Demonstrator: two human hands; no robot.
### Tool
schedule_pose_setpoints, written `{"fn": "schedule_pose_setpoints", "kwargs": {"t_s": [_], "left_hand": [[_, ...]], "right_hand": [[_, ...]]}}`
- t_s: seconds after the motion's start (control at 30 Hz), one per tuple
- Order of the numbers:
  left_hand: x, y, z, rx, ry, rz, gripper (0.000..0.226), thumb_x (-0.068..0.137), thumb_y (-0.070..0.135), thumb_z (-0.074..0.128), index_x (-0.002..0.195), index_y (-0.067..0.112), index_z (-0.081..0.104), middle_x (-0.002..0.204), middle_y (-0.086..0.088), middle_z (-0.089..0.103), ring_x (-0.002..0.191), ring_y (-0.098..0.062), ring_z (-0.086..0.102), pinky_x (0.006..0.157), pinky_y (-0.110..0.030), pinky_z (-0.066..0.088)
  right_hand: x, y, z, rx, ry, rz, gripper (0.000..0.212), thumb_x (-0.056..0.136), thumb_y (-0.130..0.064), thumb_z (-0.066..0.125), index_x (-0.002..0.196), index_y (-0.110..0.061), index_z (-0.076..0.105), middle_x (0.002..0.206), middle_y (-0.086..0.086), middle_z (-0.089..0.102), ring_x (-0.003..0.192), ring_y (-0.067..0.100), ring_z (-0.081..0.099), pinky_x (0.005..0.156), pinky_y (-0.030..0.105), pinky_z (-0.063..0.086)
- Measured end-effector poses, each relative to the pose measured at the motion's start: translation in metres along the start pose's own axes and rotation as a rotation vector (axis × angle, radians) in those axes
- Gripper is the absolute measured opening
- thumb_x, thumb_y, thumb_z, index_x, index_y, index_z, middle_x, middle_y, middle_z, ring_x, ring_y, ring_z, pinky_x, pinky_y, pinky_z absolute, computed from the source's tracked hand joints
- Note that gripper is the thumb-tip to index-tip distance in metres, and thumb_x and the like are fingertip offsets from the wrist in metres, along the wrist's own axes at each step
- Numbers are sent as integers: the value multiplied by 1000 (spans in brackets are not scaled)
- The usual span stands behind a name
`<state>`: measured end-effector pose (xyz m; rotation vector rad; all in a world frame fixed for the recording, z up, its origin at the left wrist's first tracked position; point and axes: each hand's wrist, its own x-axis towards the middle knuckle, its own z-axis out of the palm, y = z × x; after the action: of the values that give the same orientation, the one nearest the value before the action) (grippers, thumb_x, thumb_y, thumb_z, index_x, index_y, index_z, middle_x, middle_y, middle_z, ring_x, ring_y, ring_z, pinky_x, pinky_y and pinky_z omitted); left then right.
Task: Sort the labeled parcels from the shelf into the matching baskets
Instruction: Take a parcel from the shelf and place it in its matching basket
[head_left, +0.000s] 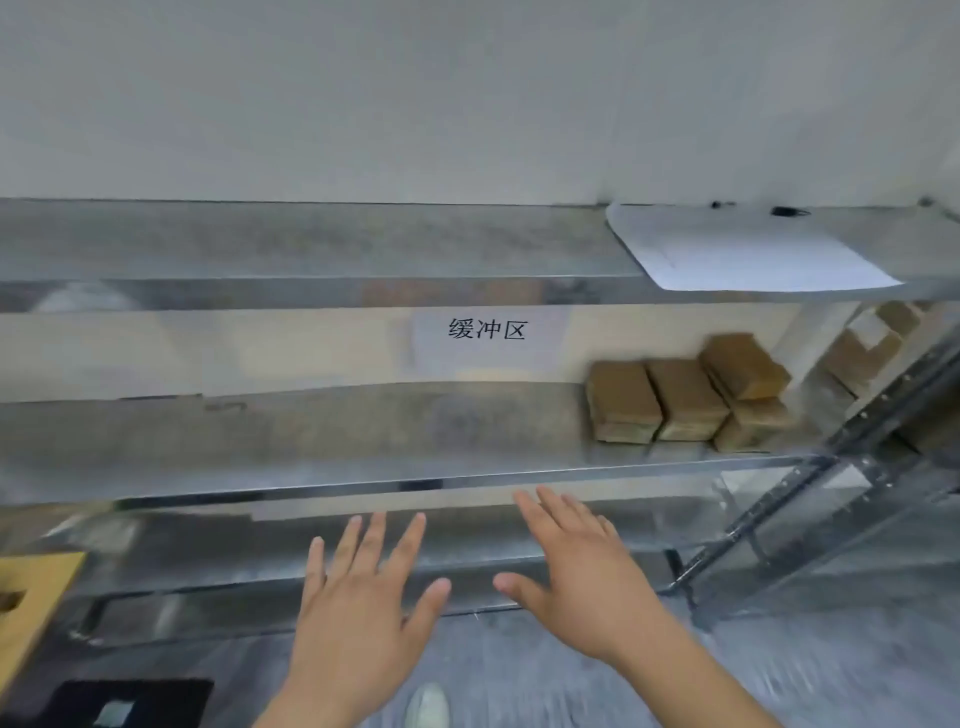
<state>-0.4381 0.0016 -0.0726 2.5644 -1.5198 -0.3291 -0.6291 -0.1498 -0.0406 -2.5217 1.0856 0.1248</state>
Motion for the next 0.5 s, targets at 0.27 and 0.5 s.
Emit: {"fn": "schedule_pose_setpoints", "kwargs": {"t_s": [0.27, 0.5], "left_hand": [[141, 105, 33, -84, -35, 197, 89, 76, 87, -14, 155, 52, 6, 167, -2, 16, 156, -24, 7, 124, -50, -3], [246, 230, 45, -10, -145, 449, 83, 86, 80, -1, 159, 41, 7, 164, -8, 26, 152, -33, 18, 122, -54, 8]], "right_hand": [[55, 125, -37, 18, 40, 230, 90, 92, -77, 42, 162, -38, 2, 172, -6, 1, 158, 17, -2, 127, 48, 10], [77, 237, -89, 45, 132, 437, 86, 93, -75, 43, 162, -36, 8, 172, -3, 8, 158, 19, 6, 126, 47, 15]]}}
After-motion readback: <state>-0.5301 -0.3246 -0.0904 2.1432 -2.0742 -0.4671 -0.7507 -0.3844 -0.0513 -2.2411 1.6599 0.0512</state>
